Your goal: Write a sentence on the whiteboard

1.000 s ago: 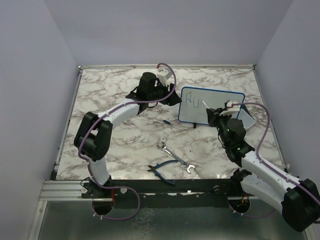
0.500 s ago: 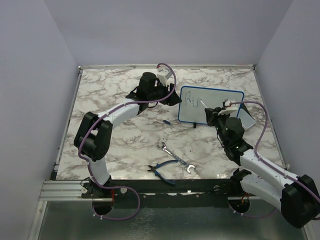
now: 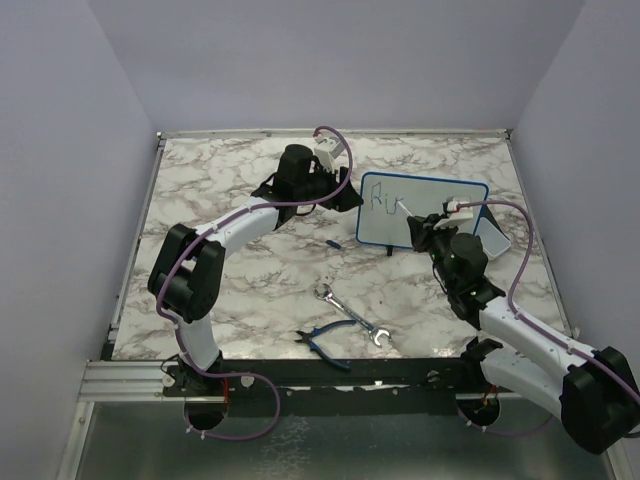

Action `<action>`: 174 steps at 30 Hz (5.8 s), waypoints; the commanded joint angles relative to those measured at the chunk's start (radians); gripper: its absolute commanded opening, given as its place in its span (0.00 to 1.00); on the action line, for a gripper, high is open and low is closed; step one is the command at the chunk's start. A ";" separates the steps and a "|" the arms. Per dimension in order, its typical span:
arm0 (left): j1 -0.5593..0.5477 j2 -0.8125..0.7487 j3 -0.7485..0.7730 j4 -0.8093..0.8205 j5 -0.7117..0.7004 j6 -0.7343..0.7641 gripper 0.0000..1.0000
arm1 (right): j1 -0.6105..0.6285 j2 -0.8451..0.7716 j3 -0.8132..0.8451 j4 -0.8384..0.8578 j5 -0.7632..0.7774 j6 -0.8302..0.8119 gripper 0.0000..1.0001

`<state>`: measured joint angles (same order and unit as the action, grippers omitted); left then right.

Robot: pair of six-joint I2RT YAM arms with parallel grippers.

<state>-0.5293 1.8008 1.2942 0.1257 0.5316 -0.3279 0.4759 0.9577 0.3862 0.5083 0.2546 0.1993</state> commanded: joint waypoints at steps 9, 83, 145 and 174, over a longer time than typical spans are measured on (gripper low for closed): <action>0.000 -0.005 0.017 0.005 0.023 0.007 0.56 | -0.005 0.005 0.021 0.011 -0.023 -0.013 0.01; 0.000 -0.011 0.014 0.007 0.024 0.007 0.56 | -0.006 -0.093 -0.021 -0.086 0.120 0.009 0.01; 0.000 -0.010 0.017 0.006 0.027 0.007 0.56 | -0.006 -0.066 -0.030 -0.130 0.135 0.039 0.01; 0.000 -0.034 0.007 0.007 0.018 0.009 0.56 | -0.006 -0.166 -0.053 -0.148 0.088 0.022 0.01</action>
<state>-0.5293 1.8008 1.2942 0.1257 0.5335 -0.3283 0.4759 0.8310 0.3527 0.3660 0.3805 0.2420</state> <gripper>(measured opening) 0.561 0.105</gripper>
